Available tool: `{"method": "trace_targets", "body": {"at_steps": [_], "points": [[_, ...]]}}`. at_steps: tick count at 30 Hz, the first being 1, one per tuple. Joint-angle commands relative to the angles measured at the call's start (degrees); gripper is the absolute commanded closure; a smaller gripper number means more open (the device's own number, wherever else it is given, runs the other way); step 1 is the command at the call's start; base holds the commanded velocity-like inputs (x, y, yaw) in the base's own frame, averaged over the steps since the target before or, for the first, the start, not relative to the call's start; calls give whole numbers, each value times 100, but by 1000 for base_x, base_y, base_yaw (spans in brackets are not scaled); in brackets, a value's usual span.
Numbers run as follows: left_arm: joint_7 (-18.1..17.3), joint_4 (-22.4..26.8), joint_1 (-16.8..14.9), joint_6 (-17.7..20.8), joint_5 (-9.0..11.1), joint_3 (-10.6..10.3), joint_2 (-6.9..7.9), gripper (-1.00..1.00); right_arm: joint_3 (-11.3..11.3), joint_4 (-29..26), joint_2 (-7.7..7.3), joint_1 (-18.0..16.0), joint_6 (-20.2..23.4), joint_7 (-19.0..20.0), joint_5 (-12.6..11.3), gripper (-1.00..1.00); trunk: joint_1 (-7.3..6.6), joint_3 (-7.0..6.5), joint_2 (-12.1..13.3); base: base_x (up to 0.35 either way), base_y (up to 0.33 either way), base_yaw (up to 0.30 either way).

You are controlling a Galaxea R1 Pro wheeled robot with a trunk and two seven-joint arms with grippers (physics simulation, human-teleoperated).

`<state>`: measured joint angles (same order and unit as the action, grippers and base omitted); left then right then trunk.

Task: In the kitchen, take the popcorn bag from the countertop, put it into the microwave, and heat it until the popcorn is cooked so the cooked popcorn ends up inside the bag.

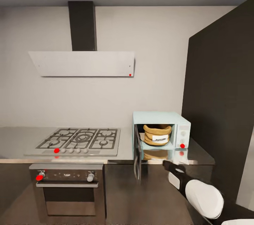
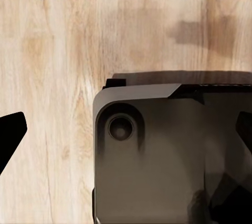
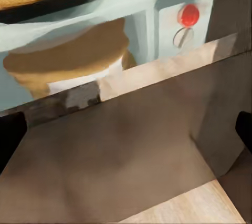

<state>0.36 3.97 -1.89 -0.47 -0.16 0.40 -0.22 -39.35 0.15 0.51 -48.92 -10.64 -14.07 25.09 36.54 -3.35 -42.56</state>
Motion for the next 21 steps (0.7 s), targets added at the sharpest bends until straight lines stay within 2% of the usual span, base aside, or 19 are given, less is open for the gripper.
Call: {"method": "trace_targets", "body": {"at_steps": [1,3,5,6,10,12,14,15,18,21], "points": [[5,-2,0,-5,-2,4,-2,-100,-38,8,-41,94,-190,107,107,-100,1,9,-3,0,0,0],[4,-2,-1,-5,-2,4,-4,-100,-38,48,-111,281,-513,566,245,-100,1,28,-3,0,0,36],[5,-2,-2,-5,-2,4,2,-100,-38,65,-262,367,-706,1003,332,-100,1,46,-3,0,0,73],[6,-2,-3,-5,-2,4,3,-100,-38,69,-410,392,-772,1254,356,-100,1,55,-3,0,0,92],[5,-4,-3,-5,-2,4,-1,-100,-38,72,-671,406,-830,1825,379,-100,1,88,-3,0,0,101],[4,-2,-3,-5,-2,4,-3,-100,-38,65,-836,408,-839,2294,384,-100,1,104,-3,0,0,114],[6,-2,-1,-5,-2,4,-4,-100,-38,54,-921,409,-846,2652,385,-100,1,120,-3,0,0,112],[7,-4,-1,-5,-2,2,-4,-100,-38,39,-977,409,-849,2952,388,-100,1,129,-3,0,0,102],[4,-3,-4,-5,-2,3,-4,-100,-38,25,-1033,409,-860,3217,390,-100,1,154,-3,0,0,78],[4,-2,-4,-5,-2,3,-5,-100,-39,21,-1049,409,-903,3268,391,-100,1,181,-3,0,0,22]]}}
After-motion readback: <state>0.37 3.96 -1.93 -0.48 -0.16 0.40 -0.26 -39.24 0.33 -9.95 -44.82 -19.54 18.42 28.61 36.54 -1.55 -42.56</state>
